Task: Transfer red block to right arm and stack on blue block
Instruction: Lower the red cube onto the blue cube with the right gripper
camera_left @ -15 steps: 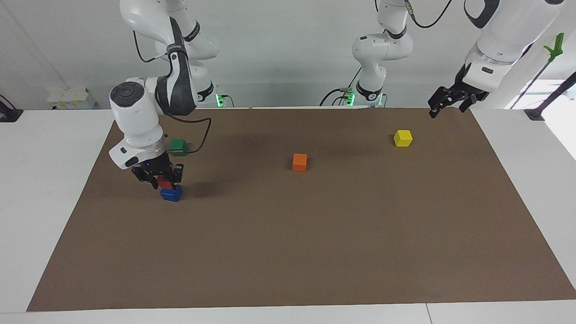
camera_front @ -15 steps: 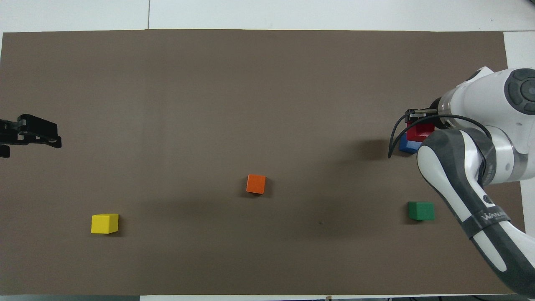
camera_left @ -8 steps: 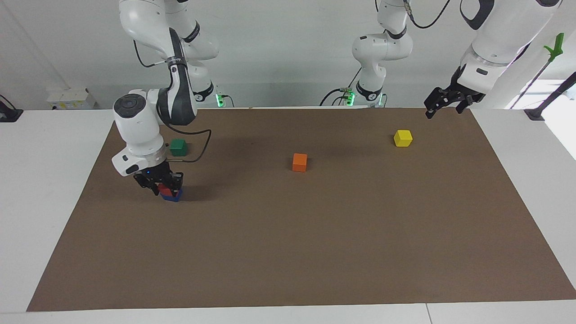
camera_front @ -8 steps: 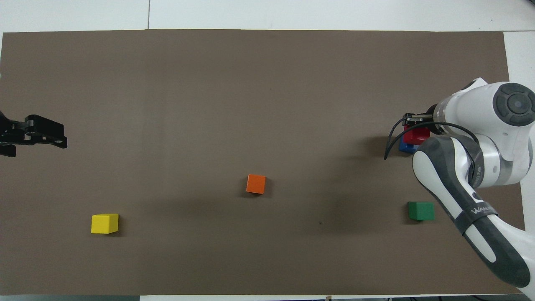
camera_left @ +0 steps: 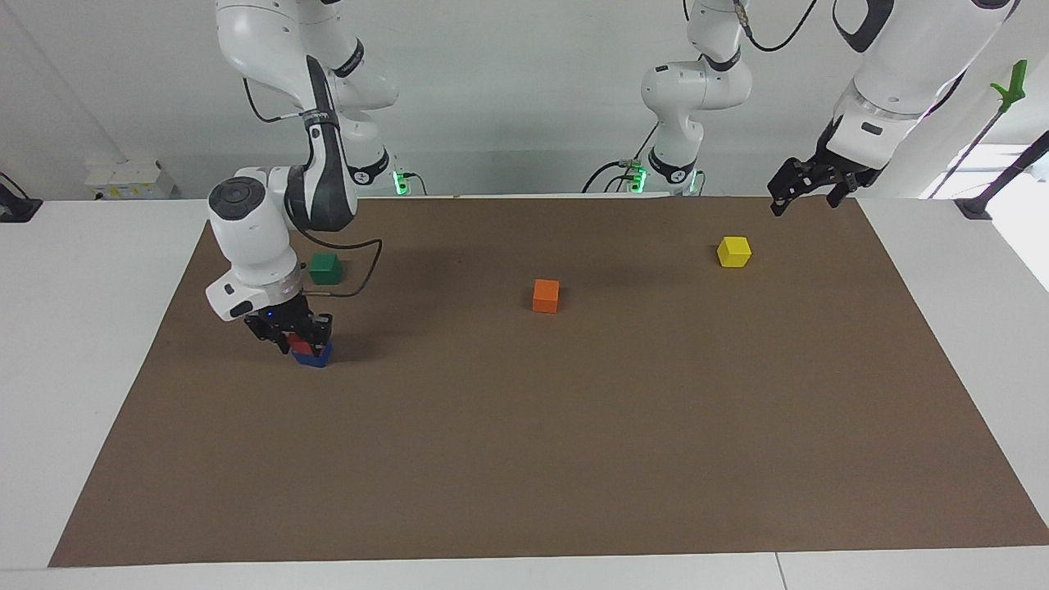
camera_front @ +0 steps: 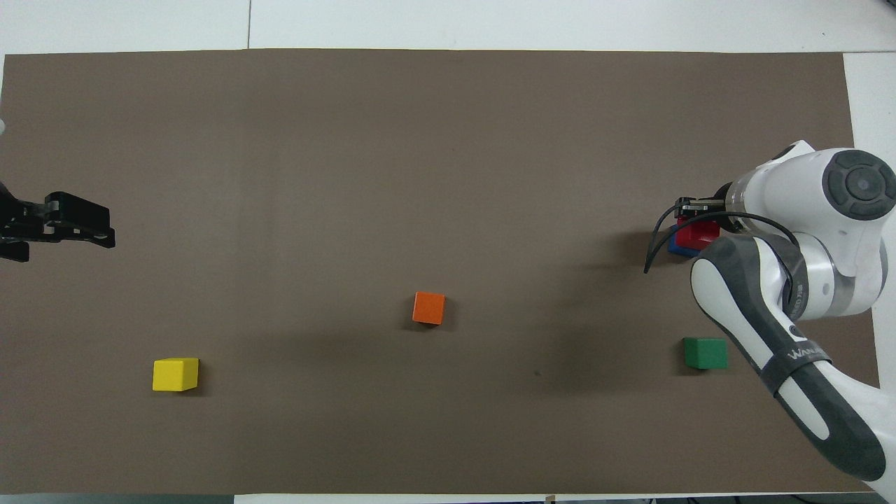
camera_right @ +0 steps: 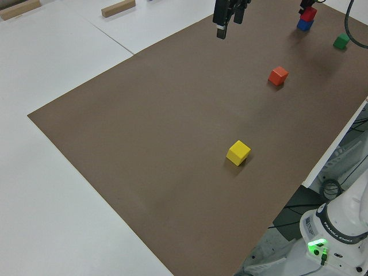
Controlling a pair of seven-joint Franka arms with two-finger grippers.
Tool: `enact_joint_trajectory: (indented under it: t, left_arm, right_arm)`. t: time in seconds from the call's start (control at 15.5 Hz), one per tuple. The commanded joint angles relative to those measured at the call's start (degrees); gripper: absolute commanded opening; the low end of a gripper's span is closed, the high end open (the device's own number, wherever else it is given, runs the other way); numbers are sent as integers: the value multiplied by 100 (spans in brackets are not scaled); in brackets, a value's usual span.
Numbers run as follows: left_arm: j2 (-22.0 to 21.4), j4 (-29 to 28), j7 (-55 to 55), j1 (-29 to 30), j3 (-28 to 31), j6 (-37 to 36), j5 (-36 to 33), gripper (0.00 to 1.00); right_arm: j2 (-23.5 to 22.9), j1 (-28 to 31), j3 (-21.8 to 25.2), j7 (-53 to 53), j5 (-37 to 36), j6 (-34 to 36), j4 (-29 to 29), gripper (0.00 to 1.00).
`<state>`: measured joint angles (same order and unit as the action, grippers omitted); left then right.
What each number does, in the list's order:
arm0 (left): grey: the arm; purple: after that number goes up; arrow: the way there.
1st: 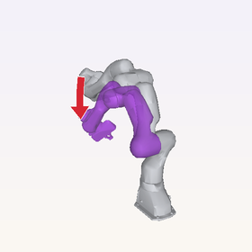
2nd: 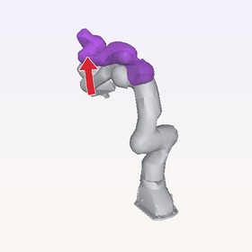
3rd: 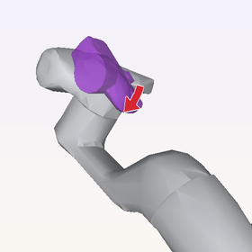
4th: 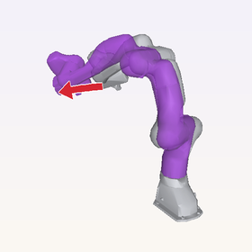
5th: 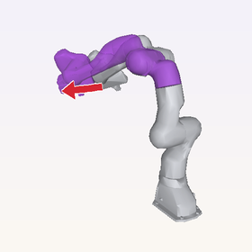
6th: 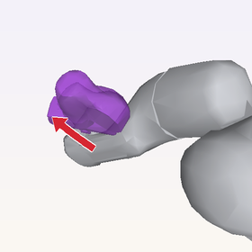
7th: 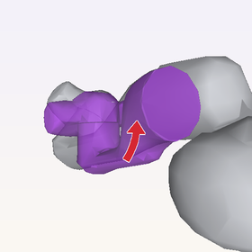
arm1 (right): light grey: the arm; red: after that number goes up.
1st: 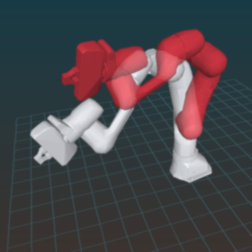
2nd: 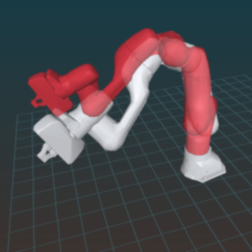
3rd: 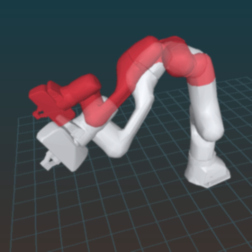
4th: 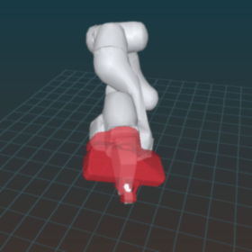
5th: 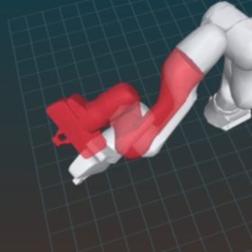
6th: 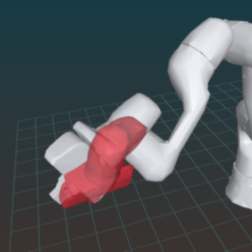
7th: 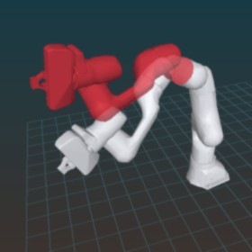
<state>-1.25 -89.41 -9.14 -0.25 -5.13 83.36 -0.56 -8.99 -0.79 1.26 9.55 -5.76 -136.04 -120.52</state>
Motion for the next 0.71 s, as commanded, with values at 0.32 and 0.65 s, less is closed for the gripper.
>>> enact_joint_trajectory:
  t: [0.32,0.65]
  left_arm:
    - [2,-33,35,-63,90,585,29,100]
    - [81,-51,71,34,91,515,29,100]
  right_arm:
    - [144,202,-91,310,-128,-177,-174,0]
    - [135,193,-91,654,-84,-169,-165,100]
